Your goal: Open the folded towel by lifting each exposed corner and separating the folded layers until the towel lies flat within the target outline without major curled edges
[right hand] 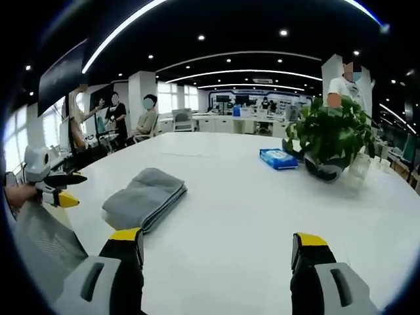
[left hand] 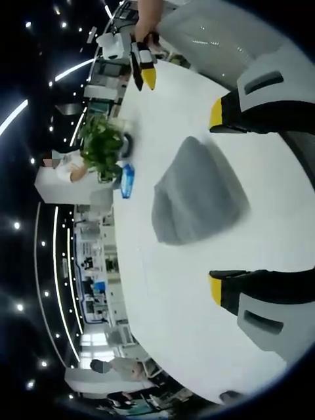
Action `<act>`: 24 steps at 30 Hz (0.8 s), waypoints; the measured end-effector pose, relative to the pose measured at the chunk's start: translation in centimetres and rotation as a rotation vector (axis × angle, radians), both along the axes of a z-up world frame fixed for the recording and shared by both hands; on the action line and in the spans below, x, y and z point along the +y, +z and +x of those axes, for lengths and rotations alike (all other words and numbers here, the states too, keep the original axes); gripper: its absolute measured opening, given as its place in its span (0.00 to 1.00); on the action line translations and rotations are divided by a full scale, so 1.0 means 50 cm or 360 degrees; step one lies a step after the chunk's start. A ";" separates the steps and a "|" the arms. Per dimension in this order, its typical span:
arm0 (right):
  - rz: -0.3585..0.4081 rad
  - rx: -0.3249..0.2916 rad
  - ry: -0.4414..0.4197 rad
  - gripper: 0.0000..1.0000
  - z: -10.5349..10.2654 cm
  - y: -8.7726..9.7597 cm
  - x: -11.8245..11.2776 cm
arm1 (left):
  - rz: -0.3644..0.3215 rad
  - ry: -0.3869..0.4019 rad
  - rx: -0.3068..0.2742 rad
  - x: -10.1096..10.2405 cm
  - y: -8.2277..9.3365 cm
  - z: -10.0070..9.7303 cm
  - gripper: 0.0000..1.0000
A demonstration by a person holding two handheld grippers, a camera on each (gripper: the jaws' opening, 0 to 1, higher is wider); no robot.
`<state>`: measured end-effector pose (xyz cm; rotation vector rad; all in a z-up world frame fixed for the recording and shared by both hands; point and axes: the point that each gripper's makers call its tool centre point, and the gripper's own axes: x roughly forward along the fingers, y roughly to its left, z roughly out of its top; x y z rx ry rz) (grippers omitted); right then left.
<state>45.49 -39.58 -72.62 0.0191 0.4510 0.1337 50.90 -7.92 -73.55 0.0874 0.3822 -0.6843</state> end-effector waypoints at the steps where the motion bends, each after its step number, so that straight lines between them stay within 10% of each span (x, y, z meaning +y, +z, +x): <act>1: 0.0005 0.0006 -0.0008 0.94 0.000 -0.002 -0.003 | 0.0009 -0.0005 0.0000 -0.001 -0.001 -0.001 0.87; 14: -0.0134 -0.0040 -0.0029 0.91 -0.001 0.038 -0.006 | 0.0167 -0.0122 -0.0148 -0.008 0.045 0.010 0.82; 19: -0.0198 -0.0084 0.0118 0.87 0.025 0.094 0.047 | 0.0332 -0.0314 -0.0303 -0.052 0.075 0.031 0.75; 24: -0.0009 -0.0168 0.0228 0.82 0.065 0.127 0.128 | 0.0682 -0.0651 -0.0403 -0.126 0.010 0.022 0.59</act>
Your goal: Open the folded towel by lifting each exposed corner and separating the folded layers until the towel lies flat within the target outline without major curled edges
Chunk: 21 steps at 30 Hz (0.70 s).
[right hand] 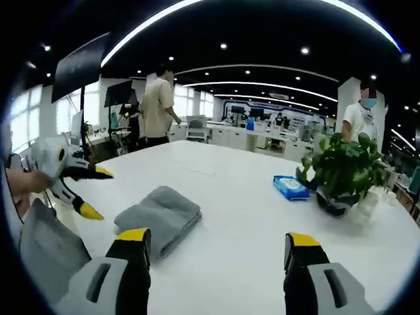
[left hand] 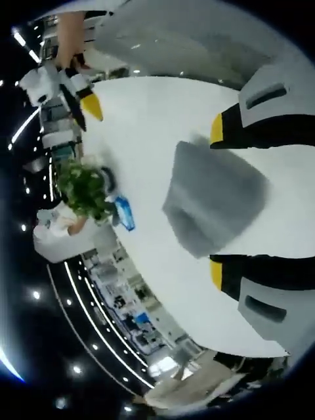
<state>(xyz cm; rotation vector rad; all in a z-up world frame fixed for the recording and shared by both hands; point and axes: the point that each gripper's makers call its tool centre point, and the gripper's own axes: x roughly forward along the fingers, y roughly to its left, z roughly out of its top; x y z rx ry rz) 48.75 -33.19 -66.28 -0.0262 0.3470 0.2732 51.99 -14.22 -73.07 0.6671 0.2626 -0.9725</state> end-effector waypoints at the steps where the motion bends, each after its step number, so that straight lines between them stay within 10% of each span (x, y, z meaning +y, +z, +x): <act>1: 0.0109 0.0002 0.0015 0.80 0.008 -0.002 0.021 | -0.0039 -0.0039 0.0055 -0.023 -0.014 -0.010 0.55; 4: 0.0231 0.0061 0.0032 0.73 0.017 -0.027 0.053 | 0.0000 -0.0078 0.0164 -0.052 -0.054 -0.026 0.50; 13: 0.0563 0.0324 0.0011 0.60 -0.001 -0.137 0.100 | 0.0503 -0.0367 -0.0098 -0.085 -0.119 -0.033 0.36; 21: 0.0822 0.0423 -0.0026 0.58 -0.006 -0.159 0.110 | 0.0524 -0.0315 -0.0119 -0.099 -0.132 0.014 0.29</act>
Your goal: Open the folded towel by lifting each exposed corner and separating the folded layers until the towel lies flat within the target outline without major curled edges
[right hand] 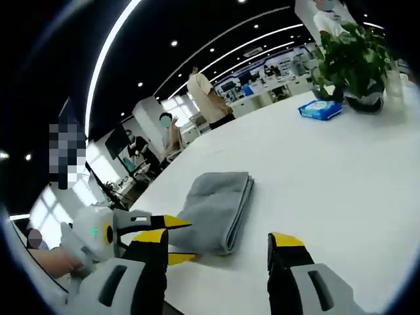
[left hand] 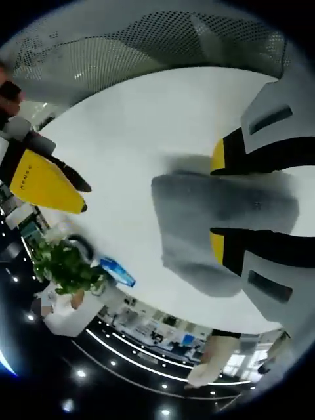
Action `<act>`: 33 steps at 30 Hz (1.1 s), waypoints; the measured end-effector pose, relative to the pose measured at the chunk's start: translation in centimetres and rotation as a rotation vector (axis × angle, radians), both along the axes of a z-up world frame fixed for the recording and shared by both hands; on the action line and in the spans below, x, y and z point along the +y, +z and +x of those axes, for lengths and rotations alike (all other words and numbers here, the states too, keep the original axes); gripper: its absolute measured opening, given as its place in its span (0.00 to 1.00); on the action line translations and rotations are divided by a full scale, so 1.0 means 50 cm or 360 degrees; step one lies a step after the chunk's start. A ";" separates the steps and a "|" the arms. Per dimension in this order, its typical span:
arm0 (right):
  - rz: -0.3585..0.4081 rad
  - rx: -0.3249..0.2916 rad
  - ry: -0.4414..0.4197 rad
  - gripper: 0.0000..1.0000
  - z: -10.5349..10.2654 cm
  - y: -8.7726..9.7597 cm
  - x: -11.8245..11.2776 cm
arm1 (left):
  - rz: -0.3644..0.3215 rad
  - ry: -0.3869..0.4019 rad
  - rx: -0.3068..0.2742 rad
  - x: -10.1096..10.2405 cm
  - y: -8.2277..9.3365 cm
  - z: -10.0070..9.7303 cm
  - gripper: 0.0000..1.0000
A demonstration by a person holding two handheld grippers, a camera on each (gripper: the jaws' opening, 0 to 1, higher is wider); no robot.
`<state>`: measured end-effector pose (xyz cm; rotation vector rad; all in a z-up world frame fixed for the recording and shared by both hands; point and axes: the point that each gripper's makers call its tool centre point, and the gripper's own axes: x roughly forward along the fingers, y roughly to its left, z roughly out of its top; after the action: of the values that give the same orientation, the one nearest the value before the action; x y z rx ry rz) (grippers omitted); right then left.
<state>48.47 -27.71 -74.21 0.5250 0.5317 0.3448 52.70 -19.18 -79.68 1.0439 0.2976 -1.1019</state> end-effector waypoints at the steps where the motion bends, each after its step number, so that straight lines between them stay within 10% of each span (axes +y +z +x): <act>1: 0.0016 0.0009 -0.0002 0.57 0.000 -0.002 0.000 | -0.0005 0.0003 0.0000 -0.001 -0.004 0.002 0.27; 8: 0.0174 0.0098 -0.0022 0.56 -0.007 -0.015 0.011 | -0.0104 0.0096 0.0163 -0.008 -0.007 -0.010 0.06; 20: 0.0636 0.0341 -0.0071 0.59 -0.023 -0.039 0.046 | -0.0503 0.0062 0.0535 -0.054 0.043 -0.088 0.04; 27: 0.0550 0.0410 -0.0141 0.34 -0.031 -0.064 0.016 | -0.0570 -0.0176 0.0731 -0.096 0.062 -0.186 0.05; 33: 0.0164 0.0363 -0.0110 0.09 -0.042 -0.075 -0.018 | -0.0691 -0.0168 0.0994 -0.116 0.072 -0.220 0.08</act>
<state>46.37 -28.63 -77.95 0.6856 0.7171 0.2486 41.72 -24.96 -76.07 0.3142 0.4749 -1.4951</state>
